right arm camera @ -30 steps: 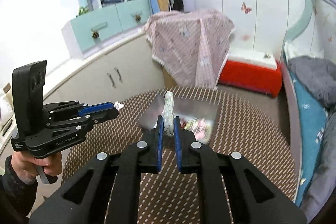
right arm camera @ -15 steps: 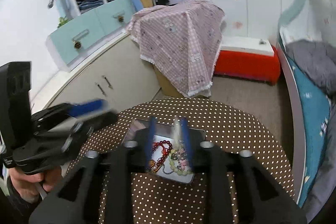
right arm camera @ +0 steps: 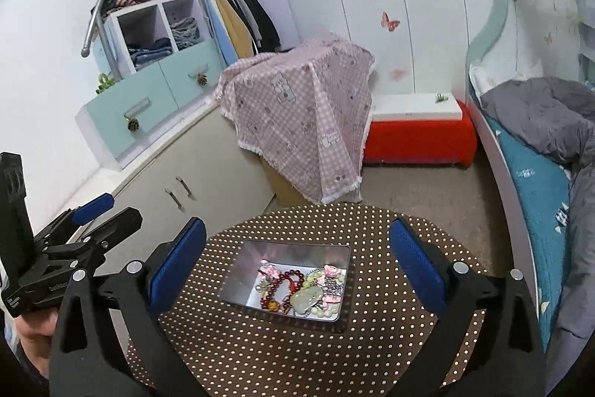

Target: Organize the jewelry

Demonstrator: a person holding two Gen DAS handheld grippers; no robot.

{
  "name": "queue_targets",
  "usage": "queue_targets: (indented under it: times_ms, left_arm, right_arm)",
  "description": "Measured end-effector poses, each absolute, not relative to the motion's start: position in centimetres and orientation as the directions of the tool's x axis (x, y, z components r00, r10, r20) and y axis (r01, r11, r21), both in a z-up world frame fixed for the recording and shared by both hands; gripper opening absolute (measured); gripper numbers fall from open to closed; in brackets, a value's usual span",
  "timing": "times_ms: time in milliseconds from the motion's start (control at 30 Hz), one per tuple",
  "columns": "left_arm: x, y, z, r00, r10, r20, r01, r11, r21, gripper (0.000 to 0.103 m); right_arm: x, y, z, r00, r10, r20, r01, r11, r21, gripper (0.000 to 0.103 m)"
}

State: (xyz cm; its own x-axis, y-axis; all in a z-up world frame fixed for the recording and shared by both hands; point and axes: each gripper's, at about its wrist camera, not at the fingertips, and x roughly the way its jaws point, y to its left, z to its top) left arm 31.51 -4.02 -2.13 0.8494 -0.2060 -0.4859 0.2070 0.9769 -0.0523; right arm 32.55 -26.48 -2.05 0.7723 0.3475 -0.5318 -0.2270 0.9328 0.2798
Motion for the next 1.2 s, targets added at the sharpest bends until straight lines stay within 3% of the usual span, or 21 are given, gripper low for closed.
queue_targets:
  times_ms: [533, 1200]
  left_arm:
    - [20.4, -3.2, 2.4, 0.941, 0.018, -0.337, -0.012, 1.0, 0.02, 0.097]
    - [7.2, -3.6, 2.7, 0.982, -0.018, -0.189, 0.034, 0.996, 0.082, 0.097]
  right_arm:
    - [21.0, -24.1, 3.7, 0.883, 0.203, -0.423, -0.159, 0.978, 0.137, 0.095]
    - [6.0, -23.0, 1.5, 0.952, 0.02, -0.304, 0.008, 0.996, 0.089, 0.095]
